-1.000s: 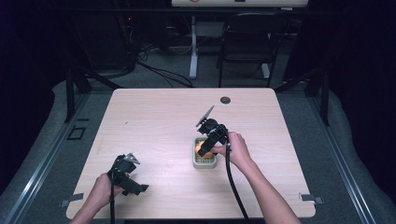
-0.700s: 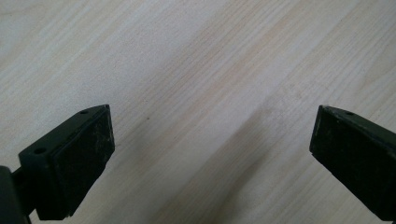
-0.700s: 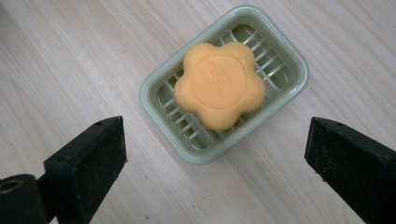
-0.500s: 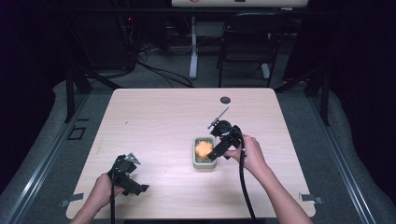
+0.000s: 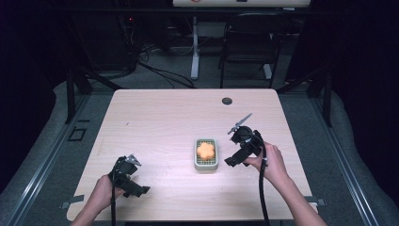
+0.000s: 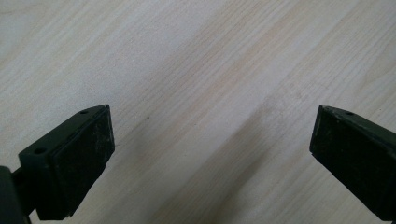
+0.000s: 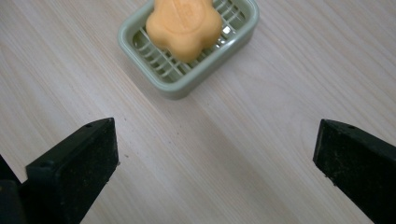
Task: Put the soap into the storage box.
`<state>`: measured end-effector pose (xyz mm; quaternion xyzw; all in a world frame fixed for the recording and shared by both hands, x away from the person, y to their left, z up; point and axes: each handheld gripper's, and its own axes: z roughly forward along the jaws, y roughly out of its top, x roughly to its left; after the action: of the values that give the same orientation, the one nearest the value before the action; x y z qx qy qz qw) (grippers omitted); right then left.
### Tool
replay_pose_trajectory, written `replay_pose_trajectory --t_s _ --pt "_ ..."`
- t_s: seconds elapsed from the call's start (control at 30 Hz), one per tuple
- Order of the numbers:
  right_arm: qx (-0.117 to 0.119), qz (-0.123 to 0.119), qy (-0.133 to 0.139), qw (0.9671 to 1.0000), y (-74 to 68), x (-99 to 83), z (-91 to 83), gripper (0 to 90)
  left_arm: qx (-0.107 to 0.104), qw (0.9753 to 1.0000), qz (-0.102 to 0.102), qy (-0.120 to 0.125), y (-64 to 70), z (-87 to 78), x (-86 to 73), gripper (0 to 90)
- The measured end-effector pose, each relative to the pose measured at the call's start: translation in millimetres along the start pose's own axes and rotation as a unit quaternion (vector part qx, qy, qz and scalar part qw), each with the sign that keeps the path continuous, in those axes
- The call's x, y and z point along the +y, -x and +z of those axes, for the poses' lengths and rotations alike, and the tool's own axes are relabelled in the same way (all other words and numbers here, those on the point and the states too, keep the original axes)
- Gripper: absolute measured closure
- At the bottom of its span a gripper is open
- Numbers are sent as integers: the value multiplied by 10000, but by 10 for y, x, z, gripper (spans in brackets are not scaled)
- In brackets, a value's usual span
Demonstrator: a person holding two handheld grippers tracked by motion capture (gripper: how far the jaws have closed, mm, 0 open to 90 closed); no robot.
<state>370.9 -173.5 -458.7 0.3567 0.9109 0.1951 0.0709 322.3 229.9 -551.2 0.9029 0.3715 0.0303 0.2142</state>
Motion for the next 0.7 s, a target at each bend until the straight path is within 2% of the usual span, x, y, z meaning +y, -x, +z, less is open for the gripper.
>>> replay_pose_trajectory --t_s 0.17,0.27,0.4,0.7 --pt "-168 42 44 9998 45 -187 -104 0 8 10000 2 -10 2 -2 0 0" --pt "-234 59 165 9996 79 -317 -157 0 0 10000 6 -19 6 5 2 0" --pt "-226 244 226 9992 135 -501 -206 0 2 10000 14 -22 9 7 2 0" --pt "-424 534 300 9972 197 -963 -273 0 14 10000 16 -63 20 20 6 1"
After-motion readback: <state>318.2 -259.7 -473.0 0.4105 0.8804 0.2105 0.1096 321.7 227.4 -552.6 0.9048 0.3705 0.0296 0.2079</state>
